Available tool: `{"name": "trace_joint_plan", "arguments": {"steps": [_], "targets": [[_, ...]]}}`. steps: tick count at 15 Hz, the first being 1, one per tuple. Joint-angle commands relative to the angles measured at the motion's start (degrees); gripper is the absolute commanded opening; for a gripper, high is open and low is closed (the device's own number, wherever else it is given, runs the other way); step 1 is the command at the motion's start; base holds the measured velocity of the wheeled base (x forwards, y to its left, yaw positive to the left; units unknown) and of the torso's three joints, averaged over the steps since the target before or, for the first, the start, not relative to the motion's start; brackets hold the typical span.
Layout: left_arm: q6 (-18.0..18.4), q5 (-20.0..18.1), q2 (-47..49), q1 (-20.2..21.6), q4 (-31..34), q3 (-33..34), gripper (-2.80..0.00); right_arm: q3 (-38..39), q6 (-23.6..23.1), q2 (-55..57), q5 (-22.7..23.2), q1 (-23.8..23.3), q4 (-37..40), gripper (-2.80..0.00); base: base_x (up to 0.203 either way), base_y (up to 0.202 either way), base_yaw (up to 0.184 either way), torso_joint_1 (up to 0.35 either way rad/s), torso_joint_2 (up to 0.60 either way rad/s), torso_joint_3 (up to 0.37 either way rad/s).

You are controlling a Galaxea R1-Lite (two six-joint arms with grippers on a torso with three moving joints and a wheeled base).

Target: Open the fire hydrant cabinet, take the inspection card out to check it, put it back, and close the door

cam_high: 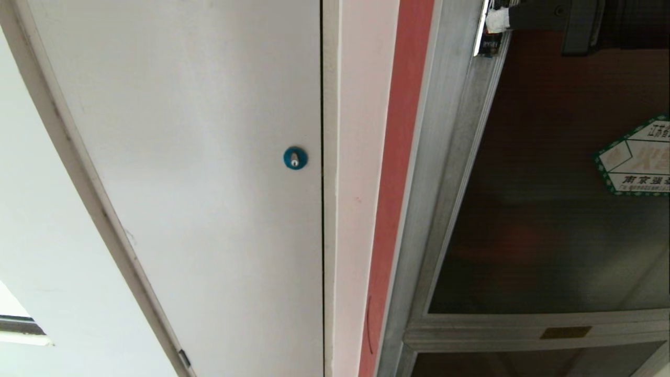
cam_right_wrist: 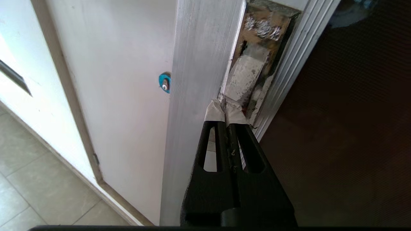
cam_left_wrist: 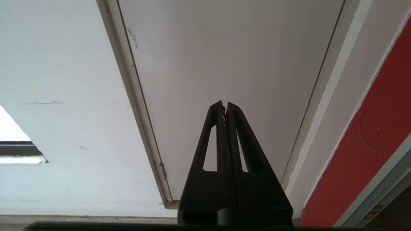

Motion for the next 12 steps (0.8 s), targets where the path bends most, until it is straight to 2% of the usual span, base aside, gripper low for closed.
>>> {"name": "trace_joint_plan", "arguments": {"steps": [1, 12], "targets": [[0.00, 0.02, -0.01, -0.07, -0.05, 0.44, -2.80, 0.01, -0.06, 0.60, 0.06, -0.26, 0.02, -2.80, 0.000, 0.000, 0.000, 0.000, 0.00, 0.000], [0.00, -0.07, -0.01, 0.02, -0.05, 0.44, -2.80, 2.10, 1.44, -1.83, 0.41, -0.73, 0.10, -2.80, 0.000, 0.000, 0.000, 0.000, 0.00, 0.000]]}}
